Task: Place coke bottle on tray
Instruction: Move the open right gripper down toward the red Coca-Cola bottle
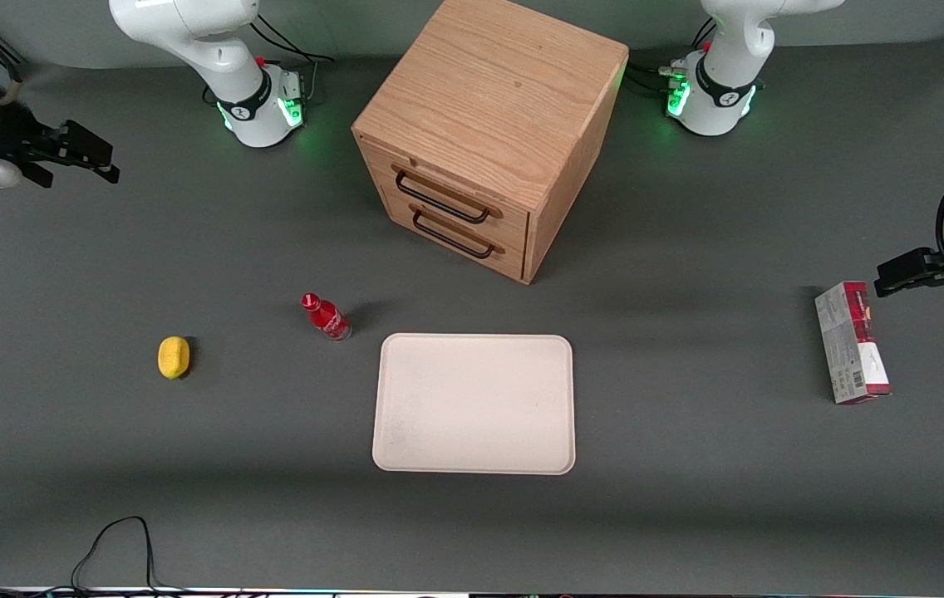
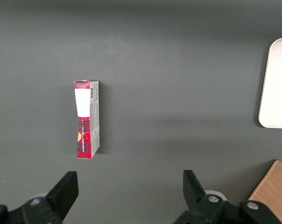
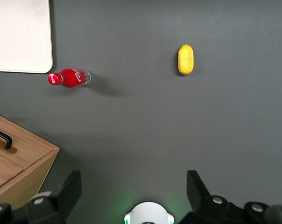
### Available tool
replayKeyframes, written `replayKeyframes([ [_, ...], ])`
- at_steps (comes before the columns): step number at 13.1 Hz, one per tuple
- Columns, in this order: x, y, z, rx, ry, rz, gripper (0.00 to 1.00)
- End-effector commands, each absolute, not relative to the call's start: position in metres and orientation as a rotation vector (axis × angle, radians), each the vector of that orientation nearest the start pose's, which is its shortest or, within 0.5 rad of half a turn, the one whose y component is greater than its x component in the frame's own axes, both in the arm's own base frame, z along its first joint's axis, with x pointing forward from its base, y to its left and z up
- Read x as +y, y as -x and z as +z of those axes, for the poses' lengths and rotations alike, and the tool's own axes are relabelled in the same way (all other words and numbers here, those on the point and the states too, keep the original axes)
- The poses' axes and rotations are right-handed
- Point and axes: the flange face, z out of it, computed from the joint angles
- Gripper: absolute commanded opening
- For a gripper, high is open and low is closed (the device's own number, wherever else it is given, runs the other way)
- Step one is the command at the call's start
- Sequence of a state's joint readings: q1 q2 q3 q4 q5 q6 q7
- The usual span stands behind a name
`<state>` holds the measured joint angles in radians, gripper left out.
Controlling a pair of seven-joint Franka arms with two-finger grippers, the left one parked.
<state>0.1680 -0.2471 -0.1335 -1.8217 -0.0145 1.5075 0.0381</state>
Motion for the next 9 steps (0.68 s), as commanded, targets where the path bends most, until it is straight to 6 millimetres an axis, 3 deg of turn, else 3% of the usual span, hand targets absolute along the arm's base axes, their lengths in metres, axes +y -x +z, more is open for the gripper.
replayKeyframes([
  [1,0.008,-0.488,0.624,0.002,3.152,0.161,1.00],
  [2,0.011,-0.493,0.621,0.007,3.153,0.166,1.00],
  [4,0.027,-0.526,0.622,-0.013,3.157,0.149,1.00],
  [6,0.094,-0.551,0.616,-0.106,3.143,0.140,1.00],
  [8,0.149,-0.557,0.597,0.058,3.121,0.175,1.00],
  [9,0.175,-0.556,0.592,0.036,3.120,0.147,1.00],
])
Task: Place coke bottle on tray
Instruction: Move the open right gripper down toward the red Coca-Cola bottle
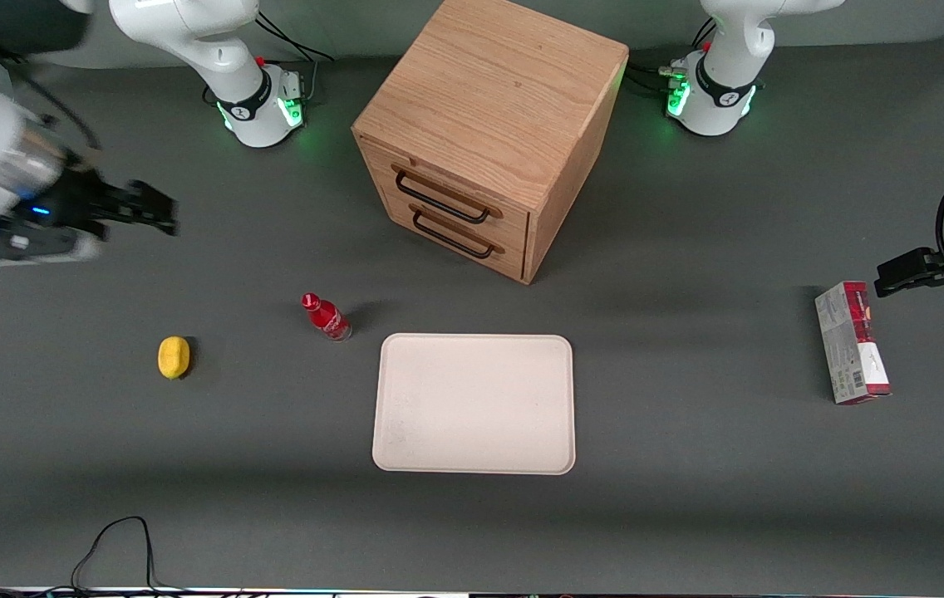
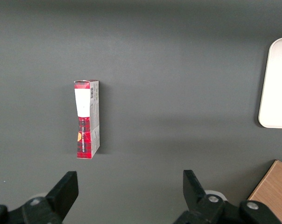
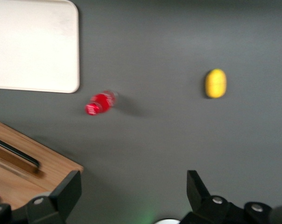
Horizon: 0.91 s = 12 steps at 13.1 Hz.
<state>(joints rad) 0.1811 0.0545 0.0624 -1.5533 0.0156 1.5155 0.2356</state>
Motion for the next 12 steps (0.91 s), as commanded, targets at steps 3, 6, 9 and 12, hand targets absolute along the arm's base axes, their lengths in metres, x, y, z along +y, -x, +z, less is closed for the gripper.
replayKeyframes([
  [3,0.190,-0.555,0.554,0.031,3.122,0.137,1.00],
  [6,0.202,-0.539,0.469,0.011,3.105,0.012,1.00],
  [9,0.207,-0.527,0.392,-0.012,3.079,-0.092,1.00],
  [12,0.211,-0.523,0.355,-0.019,3.081,-0.054,1.00],
])
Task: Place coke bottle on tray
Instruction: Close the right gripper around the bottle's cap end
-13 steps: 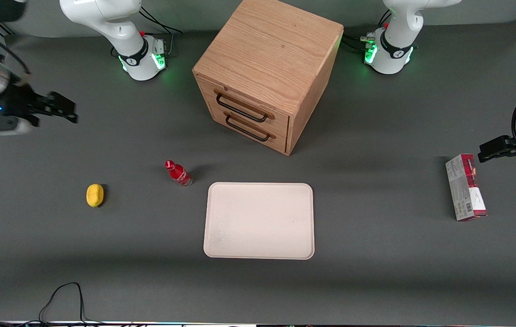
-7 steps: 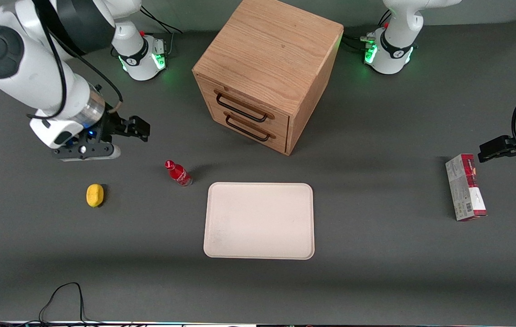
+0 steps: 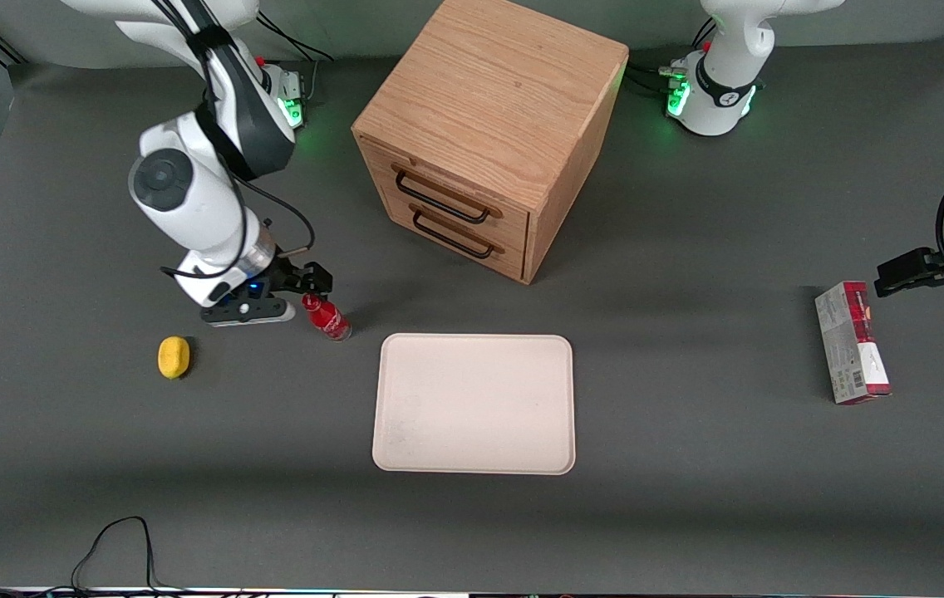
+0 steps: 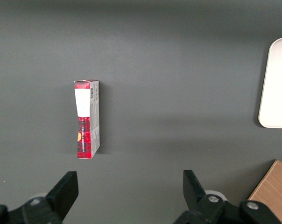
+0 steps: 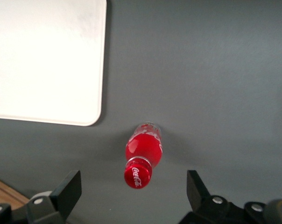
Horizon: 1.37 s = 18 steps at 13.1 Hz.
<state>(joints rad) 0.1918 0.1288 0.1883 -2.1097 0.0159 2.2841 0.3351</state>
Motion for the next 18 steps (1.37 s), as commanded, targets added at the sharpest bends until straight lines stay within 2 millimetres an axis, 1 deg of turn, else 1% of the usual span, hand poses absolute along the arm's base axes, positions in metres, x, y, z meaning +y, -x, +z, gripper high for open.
replayKeyframes([
  [1,0.211,-0.523,0.347,-0.020,3.085,-0.034,1.00],
  [7,0.211,-0.523,0.334,-0.020,3.087,-0.018,0.99],
  [8,0.210,-0.523,0.330,-0.018,3.086,-0.015,0.96],
  [9,0.210,-0.522,0.326,-0.022,3.085,-0.017,0.91],
  [10,0.210,-0.522,0.326,-0.025,3.084,-0.031,0.79],
  [11,0.210,-0.522,0.323,-0.027,3.088,-0.027,0.57],
  [12,0.210,-0.523,0.322,-0.027,3.088,-0.024,0.39],
  [13,0.210,-0.523,0.320,-0.025,3.088,-0.017,0.27],
  [14,0.210,-0.523,0.319,-0.027,3.089,-0.015,0.17],
  [16,0.210,-0.525,0.322,-0.023,3.086,-0.023,0.01],
  [17,0.211,-0.529,0.326,-0.024,3.083,-0.037,0.00],
  [18,0.213,-0.536,0.335,-0.023,3.078,-0.051,0.00],
])
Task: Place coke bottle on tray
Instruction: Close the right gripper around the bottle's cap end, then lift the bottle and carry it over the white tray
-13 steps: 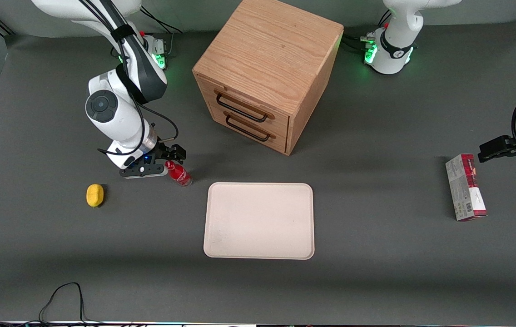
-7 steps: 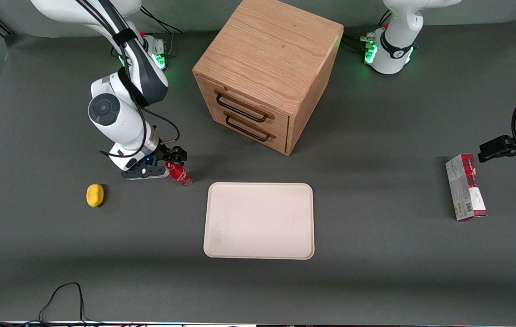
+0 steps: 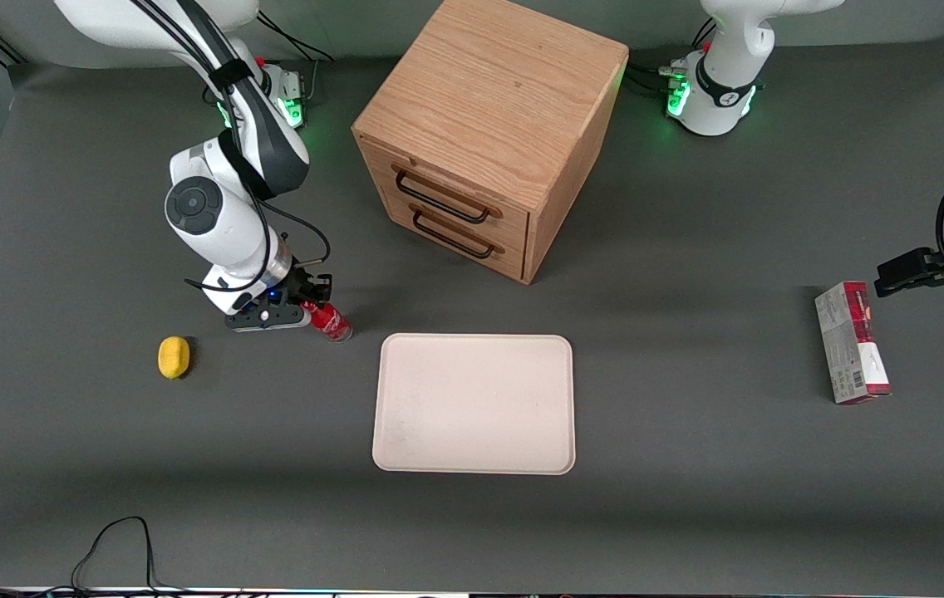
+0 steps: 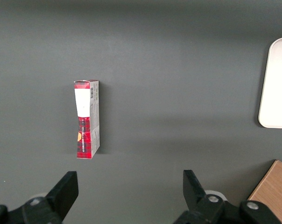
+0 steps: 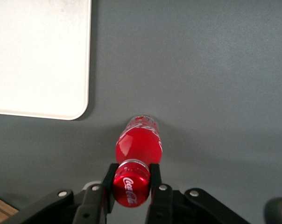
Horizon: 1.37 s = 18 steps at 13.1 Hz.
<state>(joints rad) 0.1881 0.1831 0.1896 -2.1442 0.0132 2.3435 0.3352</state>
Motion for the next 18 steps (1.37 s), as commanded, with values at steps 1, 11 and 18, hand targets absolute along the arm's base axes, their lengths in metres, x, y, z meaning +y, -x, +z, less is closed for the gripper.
replayKeyframes([
  [1,0.216,-0.544,0.350,-0.022,3.082,-0.029,0.00],
  [11,0.216,-0.635,0.549,-0.041,3.139,0.106,0.00],
  [18,0.260,-0.701,0.516,-0.100,2.989,-0.065,0.00],
])
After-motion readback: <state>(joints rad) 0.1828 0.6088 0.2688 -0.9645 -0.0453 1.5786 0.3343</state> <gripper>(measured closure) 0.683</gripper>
